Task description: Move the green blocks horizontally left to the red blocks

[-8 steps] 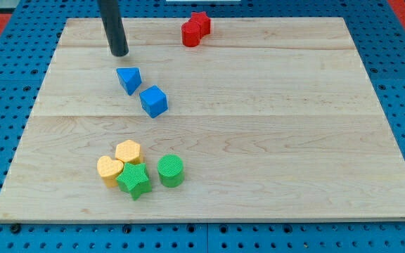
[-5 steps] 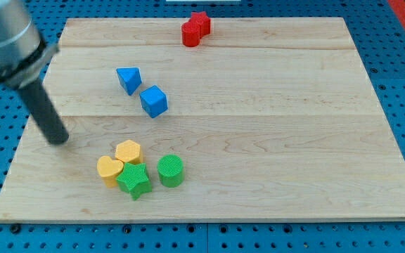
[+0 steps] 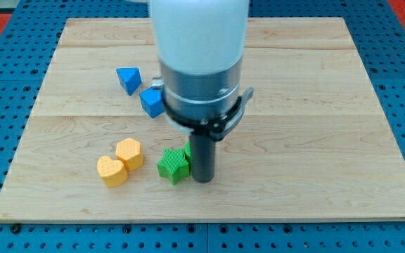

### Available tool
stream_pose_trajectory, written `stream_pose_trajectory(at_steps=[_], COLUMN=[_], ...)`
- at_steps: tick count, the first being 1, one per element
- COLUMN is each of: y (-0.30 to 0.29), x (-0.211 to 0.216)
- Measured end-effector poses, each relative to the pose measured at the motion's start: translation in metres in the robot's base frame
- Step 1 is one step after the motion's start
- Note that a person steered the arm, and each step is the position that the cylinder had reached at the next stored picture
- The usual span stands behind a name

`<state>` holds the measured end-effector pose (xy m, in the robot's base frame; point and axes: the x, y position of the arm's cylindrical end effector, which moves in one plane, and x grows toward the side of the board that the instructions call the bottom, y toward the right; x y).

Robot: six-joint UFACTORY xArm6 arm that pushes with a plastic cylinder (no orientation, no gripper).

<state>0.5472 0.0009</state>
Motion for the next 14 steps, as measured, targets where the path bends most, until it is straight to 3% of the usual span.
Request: stream_pose_trajectory(at_steps=[1, 2, 3, 4, 6, 7, 8, 9, 11, 13, 14], y=[0.002, -0.007, -0.087, -0.122, -0.01, -0.002, 0.012, -0.059, -0.076, 0.035, 0.058], x=[0.01, 0.07, 0.068, 0.047, -0.013, -0.049, 0.009, 0.016, -0.053, -0.053, -0.067])
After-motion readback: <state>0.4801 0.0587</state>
